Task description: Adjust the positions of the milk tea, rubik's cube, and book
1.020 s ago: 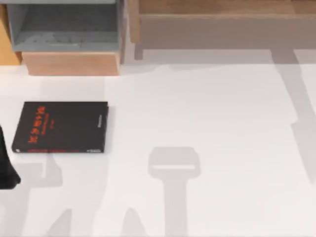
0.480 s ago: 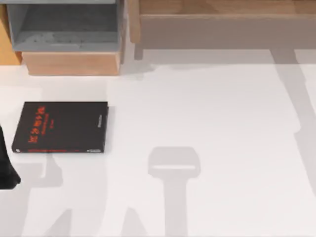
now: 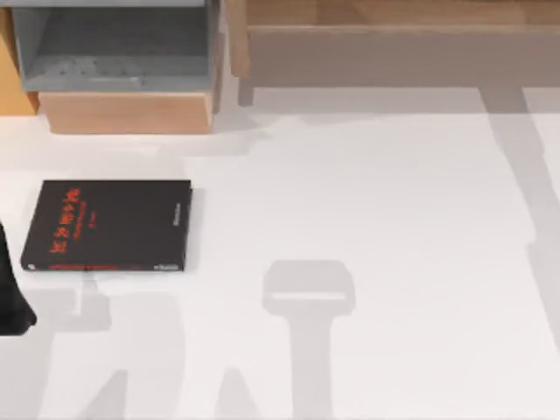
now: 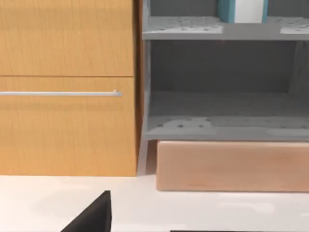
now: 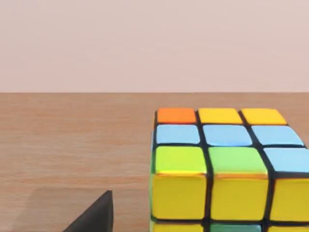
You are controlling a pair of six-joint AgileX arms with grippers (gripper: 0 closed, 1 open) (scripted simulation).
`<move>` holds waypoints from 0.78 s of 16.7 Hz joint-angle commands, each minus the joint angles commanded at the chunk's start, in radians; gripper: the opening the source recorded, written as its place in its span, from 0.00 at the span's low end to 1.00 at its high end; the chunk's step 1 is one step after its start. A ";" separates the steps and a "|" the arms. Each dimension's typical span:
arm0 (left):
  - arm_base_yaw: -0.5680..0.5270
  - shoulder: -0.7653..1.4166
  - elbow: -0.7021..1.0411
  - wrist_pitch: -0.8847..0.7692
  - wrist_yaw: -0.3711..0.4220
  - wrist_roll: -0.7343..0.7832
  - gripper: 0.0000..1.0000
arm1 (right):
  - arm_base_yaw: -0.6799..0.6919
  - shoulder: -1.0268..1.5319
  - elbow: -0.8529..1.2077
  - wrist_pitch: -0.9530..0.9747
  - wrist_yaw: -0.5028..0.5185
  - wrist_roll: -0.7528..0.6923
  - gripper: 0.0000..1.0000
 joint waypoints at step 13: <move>0.000 0.000 0.000 0.000 0.000 0.000 1.00 | -0.026 -1.179 -1.104 -0.054 -0.042 -0.011 1.00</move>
